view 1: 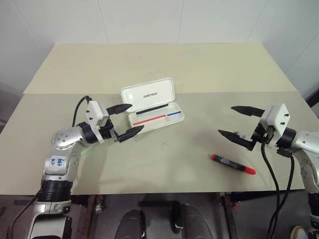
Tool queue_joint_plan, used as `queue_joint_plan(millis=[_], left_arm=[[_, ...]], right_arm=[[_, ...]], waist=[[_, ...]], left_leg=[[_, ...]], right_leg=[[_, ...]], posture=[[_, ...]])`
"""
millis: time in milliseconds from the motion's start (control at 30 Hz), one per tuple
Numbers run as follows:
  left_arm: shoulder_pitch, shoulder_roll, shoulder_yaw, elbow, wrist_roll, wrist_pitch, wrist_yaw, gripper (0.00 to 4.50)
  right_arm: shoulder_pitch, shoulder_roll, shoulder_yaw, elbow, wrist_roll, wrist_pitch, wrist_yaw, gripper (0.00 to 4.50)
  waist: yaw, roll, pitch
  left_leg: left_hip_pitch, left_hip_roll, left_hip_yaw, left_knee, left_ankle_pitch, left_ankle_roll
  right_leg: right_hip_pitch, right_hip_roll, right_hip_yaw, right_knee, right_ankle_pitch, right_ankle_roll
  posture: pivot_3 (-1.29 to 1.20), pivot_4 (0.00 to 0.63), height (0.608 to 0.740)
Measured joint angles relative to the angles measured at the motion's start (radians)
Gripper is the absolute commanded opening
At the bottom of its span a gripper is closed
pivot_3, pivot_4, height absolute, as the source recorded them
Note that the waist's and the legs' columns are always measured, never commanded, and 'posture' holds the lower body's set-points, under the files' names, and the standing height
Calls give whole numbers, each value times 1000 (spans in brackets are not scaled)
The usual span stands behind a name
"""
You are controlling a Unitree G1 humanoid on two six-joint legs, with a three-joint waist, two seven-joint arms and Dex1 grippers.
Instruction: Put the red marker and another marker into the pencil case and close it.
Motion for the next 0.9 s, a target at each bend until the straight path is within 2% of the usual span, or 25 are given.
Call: queue_joint_plan(millis=[200,400,500,667,900], left_arm=[[-6,44,1,29,-1,1,-68,4485],[-9,44,-6,33,1,-2,-78,4485],[-7,45,-9,33,8,-16,-80,3906],[-2,72,-14,43,38,-17,-92,2227],[-55,71,-97,152,127,-8,-89,2227]], right_arm=[[6,-30,-15,-31,62,72,41,4500],[15,-45,-16,-54,75,106,46,4500],[12,-44,-13,-66,75,111,39,4500],[-24,-7,30,-72,73,112,21,4500],[-49,54,113,-124,72,129,2,4500]], waist=[[0,0,0],[1,0,0],[-1,0,0],[-2,0,0],[3,0,0]], left_leg=[[0,0,0,0,0,0],[0,0,0,0,0,0],[0,0,0,0,0,0],[0,0,0,0,0,0],[0,0,-1,0,0,0]], right_leg=[[0,0,0,0,0,0],[0,0,0,0,0,0],[0,0,0,0,0,0],[0,0,0,0,0,0],[0,0,-1,1,0,0]], posture=[[0,150,740],[0,150,740],[0,150,740],[0,150,740],[0,150,740]])
